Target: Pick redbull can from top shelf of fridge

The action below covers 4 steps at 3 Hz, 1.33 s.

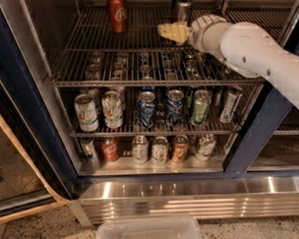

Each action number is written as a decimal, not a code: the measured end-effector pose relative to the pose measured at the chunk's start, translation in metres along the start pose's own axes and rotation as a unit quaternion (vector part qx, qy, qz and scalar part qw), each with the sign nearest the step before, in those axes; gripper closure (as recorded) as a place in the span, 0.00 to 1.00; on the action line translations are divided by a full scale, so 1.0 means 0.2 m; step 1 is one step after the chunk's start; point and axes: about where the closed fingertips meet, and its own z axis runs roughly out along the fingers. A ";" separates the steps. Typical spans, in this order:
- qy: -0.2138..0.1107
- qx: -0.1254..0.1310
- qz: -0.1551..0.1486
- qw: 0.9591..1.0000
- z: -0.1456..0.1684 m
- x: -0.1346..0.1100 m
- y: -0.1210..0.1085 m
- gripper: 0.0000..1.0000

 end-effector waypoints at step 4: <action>-0.020 0.026 0.023 0.999 0.16 -0.01 -0.06 0.17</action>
Offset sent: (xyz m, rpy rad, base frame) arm 0.0292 -0.0033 0.0009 0.0624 -0.0080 -0.0313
